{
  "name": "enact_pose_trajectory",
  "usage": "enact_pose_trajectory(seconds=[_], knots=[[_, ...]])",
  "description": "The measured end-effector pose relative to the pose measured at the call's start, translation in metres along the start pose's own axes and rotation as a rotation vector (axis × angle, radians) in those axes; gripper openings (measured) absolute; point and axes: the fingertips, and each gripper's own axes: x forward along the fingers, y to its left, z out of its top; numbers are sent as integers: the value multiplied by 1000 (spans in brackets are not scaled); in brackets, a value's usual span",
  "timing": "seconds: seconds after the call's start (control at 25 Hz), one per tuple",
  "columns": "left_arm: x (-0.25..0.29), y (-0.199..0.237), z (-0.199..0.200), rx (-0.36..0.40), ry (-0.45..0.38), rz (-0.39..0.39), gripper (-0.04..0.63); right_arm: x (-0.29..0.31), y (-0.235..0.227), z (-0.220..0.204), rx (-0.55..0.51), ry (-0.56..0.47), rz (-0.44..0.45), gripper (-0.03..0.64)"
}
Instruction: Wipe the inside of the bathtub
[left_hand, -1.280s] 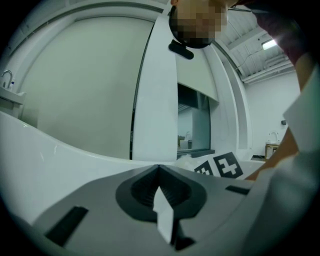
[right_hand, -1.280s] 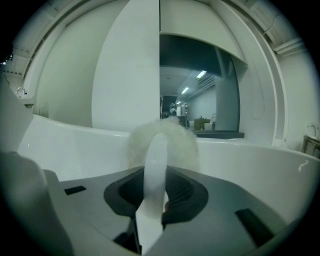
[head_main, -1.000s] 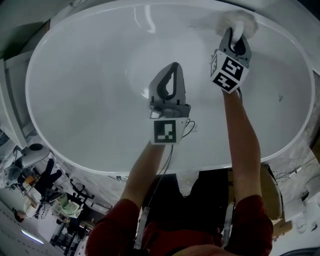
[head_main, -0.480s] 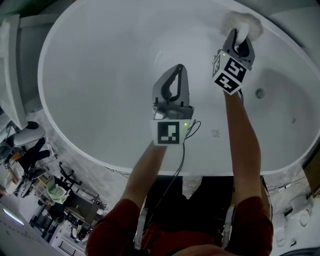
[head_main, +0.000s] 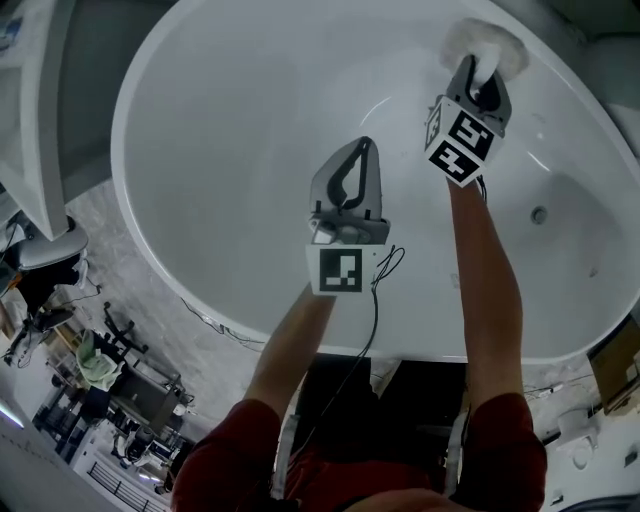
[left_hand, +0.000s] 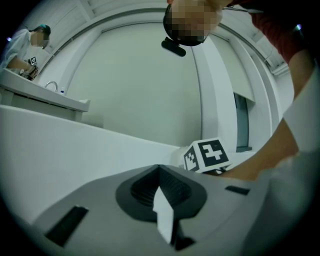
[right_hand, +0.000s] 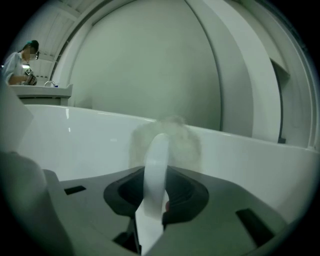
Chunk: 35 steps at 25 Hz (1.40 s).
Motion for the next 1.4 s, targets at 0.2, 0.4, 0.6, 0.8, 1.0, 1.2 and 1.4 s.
enact_pose_trajectory(seconds=[0.2, 0.4, 0.6, 0.8, 1.0, 1.2, 1.4], knots=[[-1, 43, 12, 8, -16, 7, 15, 10, 65, 16, -37, -9, 48, 92], [-7, 75, 13, -23, -15, 36, 15, 15, 111, 22, -68, -9, 95, 94], [-16, 119, 10, -84, -41, 107, 15, 21, 160, 30, -113, -20, 144, 92], [-32, 127, -4, -113, -3, 104, 15, 16, 197, 42, -176, -53, 214, 92], [-39, 135, 3, -124, -20, 108, 15, 12, 222, 50, -195, -60, 246, 92], [-40, 137, 20, -108, -37, 86, 15, 12, 218, 50, -217, -25, 242, 92], [-39, 134, 39, -107, -61, 77, 15, -3, 210, 52, -216, 3, 295, 92]])
